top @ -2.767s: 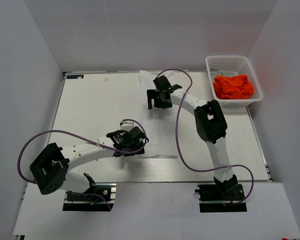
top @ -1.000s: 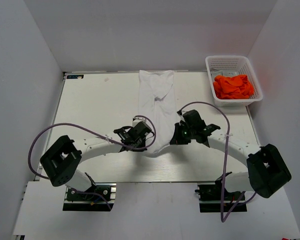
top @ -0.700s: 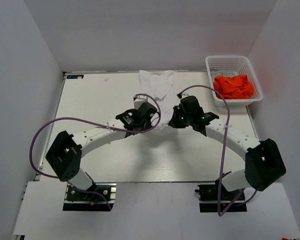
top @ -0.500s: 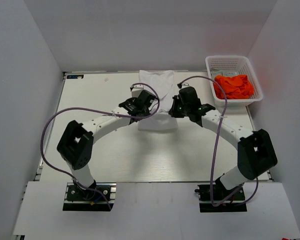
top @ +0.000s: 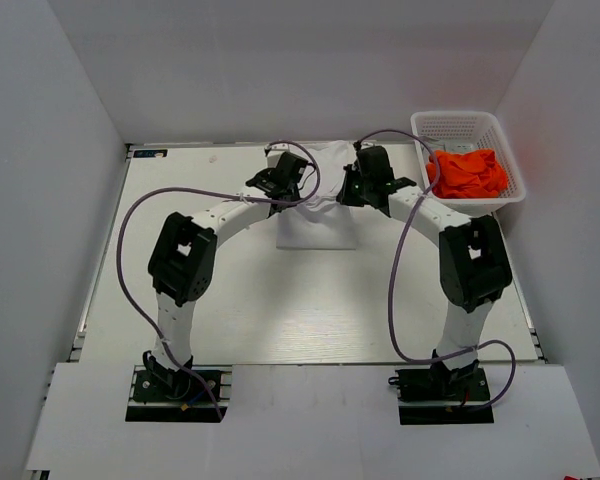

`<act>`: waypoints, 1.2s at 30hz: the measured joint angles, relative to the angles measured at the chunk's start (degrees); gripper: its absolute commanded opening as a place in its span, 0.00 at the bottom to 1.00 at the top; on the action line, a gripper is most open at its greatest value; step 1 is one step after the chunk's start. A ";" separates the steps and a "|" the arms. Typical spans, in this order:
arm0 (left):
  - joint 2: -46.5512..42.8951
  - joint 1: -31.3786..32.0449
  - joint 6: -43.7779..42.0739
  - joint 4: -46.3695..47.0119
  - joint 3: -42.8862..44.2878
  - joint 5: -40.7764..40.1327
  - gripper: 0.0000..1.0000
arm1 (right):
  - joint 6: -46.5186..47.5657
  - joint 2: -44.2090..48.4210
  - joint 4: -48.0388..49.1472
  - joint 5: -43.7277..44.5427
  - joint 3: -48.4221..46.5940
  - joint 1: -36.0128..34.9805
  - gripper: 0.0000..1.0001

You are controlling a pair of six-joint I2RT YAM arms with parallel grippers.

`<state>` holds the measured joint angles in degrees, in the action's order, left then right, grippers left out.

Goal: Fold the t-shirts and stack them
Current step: Fold the folded rectangular tshirt in 1/3 of the way

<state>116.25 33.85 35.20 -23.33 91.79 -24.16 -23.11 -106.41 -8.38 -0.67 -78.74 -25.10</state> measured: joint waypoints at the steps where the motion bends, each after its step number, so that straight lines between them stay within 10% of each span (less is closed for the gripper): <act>1: 1.05 -0.26 -0.46 0.26 0.87 0.37 0.00 | 0.02 -1.20 -0.02 -0.59 -0.81 0.44 0.00; 4: 3.78 -0.94 -1.64 1.14 2.89 1.09 0.01 | 0.04 -4.17 -0.02 -2.16 -2.99 1.68 0.00; 8: 6.08 -2.16 -3.43 3.04 3.32 1.20 0.36 | -0.04 -7.56 1.18 -3.23 -4.96 3.10 0.00; 12: 7.30 -3.85 -4.90 6.51 3.32 0.94 0.89 | -0.13 -12.72 3.85 -4.39 -8.09 4.85 0.83; 13: 7.48 -4.57 -5.53 7.48 3.48 0.92 1.00 | -0.26 -14.45 4.26 -4.76 -9.75 5.42 0.90; 24: 2.45 -8.66 -8.00 8.92 1.36 5.18 1.00 | 0.48 -2.89 9.42 -11.21 1.99 8.33 0.90; 36: -0.74 -5.62 -10.84 12.96 -8.85 29.33 1.00 | -2.03 7.30 13.27 -18.01 21.03 6.43 0.90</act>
<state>115.50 28.23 24.36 -10.37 82.94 5.17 -25.15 -99.11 4.89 -18.68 -57.71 -18.68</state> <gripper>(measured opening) 0.997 0.902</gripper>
